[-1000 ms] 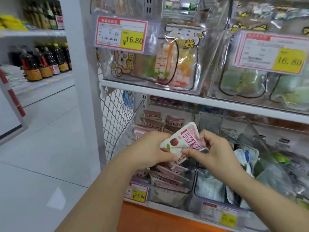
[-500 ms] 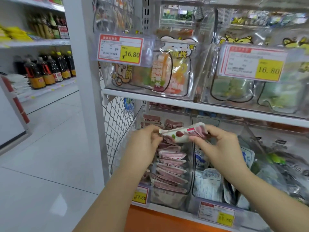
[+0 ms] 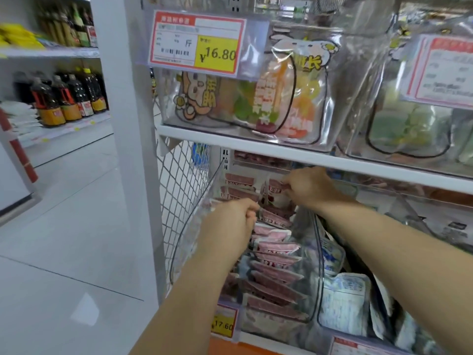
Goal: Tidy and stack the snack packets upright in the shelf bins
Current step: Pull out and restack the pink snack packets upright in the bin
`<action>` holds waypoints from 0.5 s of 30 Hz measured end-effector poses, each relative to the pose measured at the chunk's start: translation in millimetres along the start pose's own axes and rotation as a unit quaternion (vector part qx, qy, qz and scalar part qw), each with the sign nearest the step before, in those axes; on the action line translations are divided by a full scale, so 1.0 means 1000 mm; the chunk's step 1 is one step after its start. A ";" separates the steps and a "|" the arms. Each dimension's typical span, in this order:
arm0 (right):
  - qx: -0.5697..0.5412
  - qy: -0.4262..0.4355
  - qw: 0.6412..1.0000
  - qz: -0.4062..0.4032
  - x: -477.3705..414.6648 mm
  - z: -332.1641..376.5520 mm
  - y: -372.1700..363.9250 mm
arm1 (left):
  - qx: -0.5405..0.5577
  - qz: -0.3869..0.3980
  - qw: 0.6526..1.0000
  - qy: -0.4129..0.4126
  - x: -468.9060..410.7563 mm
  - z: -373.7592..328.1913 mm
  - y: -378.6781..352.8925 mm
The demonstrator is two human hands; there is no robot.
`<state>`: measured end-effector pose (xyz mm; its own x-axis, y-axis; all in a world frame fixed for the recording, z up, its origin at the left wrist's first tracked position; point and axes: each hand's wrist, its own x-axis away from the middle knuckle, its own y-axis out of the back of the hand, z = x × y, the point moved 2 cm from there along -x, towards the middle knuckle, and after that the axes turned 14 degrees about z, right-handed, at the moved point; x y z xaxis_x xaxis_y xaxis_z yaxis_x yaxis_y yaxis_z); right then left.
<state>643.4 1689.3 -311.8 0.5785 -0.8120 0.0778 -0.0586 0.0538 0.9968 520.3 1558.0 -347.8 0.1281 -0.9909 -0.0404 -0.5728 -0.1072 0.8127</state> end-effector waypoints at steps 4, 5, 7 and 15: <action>0.008 0.000 0.997 0.077 -0.028 -0.007 -0.002 | 0.017 0.009 1.000 -0.002 -0.009 0.007 -0.005; 0.030 0.003 0.995 0.091 -0.029 -0.005 -0.001 | 0.023 0.014 1.000 0.000 -0.010 0.008 -0.006; 0.067 0.014 0.993 0.099 -0.027 -0.002 -0.003 | 0.027 0.017 0.999 0.000 -0.012 0.010 -0.008; -0.014 0.039 0.999 0.030 -0.001 0.000 -0.008 | -0.036 -0.005 0.999 -0.023 -0.016 0.010 -0.008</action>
<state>643.3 1689.6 -320.0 0.6365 -0.7591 0.1365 -0.0716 0.1181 0.9904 514.9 1573.8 -360.0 0.0961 -0.9926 -0.0743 -0.5110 -0.1132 0.8521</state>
